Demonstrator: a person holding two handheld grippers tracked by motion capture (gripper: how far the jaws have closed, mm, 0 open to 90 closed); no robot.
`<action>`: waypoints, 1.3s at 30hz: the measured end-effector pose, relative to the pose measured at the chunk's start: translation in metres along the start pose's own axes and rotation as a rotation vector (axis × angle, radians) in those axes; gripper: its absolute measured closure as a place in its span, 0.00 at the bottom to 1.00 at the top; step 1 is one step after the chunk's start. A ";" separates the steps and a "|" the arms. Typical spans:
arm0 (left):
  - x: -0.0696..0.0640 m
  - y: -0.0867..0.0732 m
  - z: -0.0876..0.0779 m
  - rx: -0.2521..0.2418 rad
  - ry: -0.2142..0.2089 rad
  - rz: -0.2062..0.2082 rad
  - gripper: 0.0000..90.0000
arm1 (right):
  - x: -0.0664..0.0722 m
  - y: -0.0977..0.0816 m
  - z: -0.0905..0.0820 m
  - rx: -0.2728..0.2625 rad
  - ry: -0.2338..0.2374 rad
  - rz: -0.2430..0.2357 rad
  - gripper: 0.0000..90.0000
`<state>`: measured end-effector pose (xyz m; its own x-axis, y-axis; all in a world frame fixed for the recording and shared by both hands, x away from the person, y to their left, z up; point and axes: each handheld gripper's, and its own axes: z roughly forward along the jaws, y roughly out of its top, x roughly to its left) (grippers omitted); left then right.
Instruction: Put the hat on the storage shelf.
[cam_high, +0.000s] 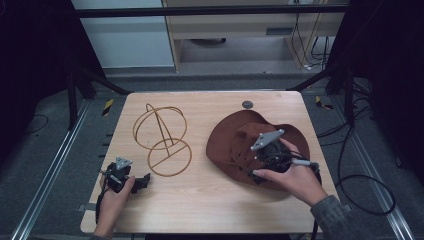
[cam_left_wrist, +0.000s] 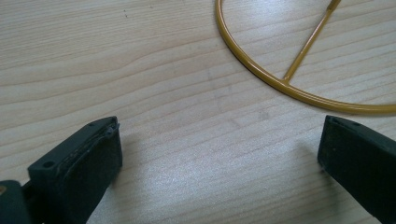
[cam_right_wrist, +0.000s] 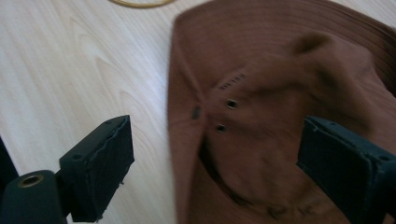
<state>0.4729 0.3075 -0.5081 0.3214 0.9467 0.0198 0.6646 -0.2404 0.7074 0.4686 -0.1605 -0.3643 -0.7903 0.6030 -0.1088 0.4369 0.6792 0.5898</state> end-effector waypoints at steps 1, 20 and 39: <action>0.000 0.000 0.000 0.000 0.000 0.000 0.00 | -0.004 0.000 -0.001 0.006 -0.003 0.009 0.10; 0.000 -0.001 -0.001 0.000 0.000 0.003 0.00 | -0.073 0.049 -0.011 0.133 0.016 0.010 0.10; 0.000 -0.003 -0.003 -0.002 -0.009 0.013 0.00 | -0.084 0.047 0.020 0.181 0.057 -0.020 0.15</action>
<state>0.4683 0.3086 -0.5082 0.3360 0.9416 0.0226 0.6590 -0.2521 0.7086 0.5641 -0.1713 -0.3434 -0.8204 0.5675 -0.0706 0.4871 0.7581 0.4336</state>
